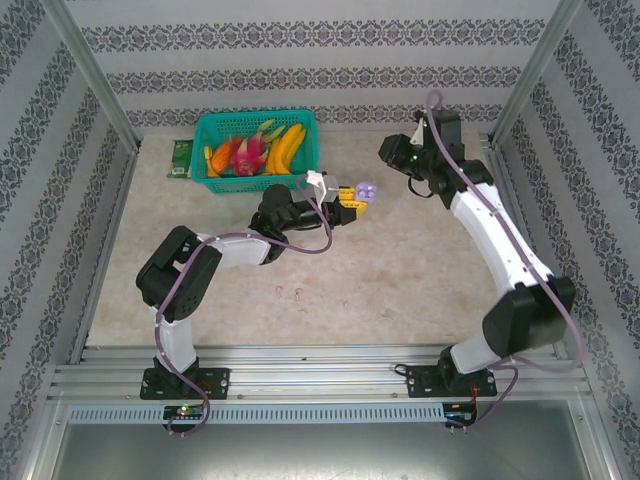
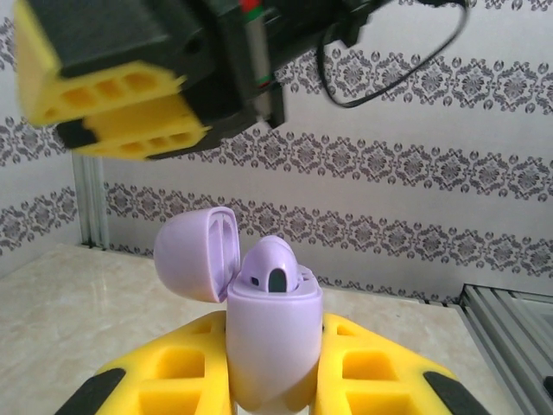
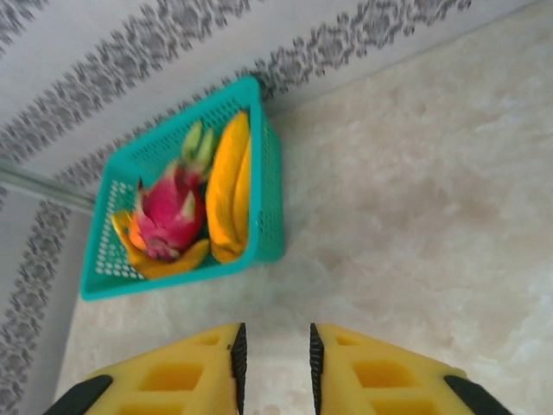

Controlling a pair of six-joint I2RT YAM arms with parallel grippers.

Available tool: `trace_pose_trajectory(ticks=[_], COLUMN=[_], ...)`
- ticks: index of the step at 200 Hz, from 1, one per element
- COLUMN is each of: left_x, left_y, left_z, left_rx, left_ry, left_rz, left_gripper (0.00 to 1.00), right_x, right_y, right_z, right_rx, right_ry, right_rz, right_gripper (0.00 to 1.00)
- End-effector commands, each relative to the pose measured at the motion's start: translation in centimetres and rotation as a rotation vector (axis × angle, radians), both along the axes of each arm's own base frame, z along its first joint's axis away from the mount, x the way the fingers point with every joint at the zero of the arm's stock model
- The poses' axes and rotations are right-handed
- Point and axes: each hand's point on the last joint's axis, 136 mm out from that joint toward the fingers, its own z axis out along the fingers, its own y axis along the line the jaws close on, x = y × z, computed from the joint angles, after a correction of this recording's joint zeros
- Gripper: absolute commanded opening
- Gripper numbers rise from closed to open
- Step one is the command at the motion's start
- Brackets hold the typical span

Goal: Insert the wireless bluetooth earbuds into the charging case

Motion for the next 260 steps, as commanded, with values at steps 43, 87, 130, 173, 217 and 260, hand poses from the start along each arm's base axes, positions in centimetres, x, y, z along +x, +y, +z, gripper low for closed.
trace_pose_trajectory(ticks=[43,87,130,173,217,260], left_x=[-1.7,-0.8,0.2,1.0,2.3,6.2], left_y=[-0.4,-0.5,-0.5,-0.6,-0.9,-2.2], left_z=[0.6,0.5,0.2,-0.3,-1.8,-6.3], left_rx=[0.016,0.015,0.01,0.001,0.018,0.047], left_ry=[-0.03,-0.02,-0.008,0.026,0.159,0.671], left_rz=[-0.062,-0.027,0.018,0.042,0.072,0.159], left_gripper=[0.0,0.0,0.0,0.0,0.0,0.0], right_x=[-0.9,-3.6,-6.7,-7.5,-6.9,-8.0], right_y=[3.8,5.2,5.6,3.6,-2.1,-4.6], right_z=[-3.6,-5.0,-5.3,-4.6,-5.6,-9.1], right_rx=[0.024,0.019,0.018,0.008,-0.026,-0.03], right_ry=[0.154,0.189,0.199,0.166,0.176,0.23], right_rz=[0.228,0.286,0.315,0.228,-0.038,-0.142], right_gripper=[0.2,0.19,0.19,0.2,0.28,0.31])
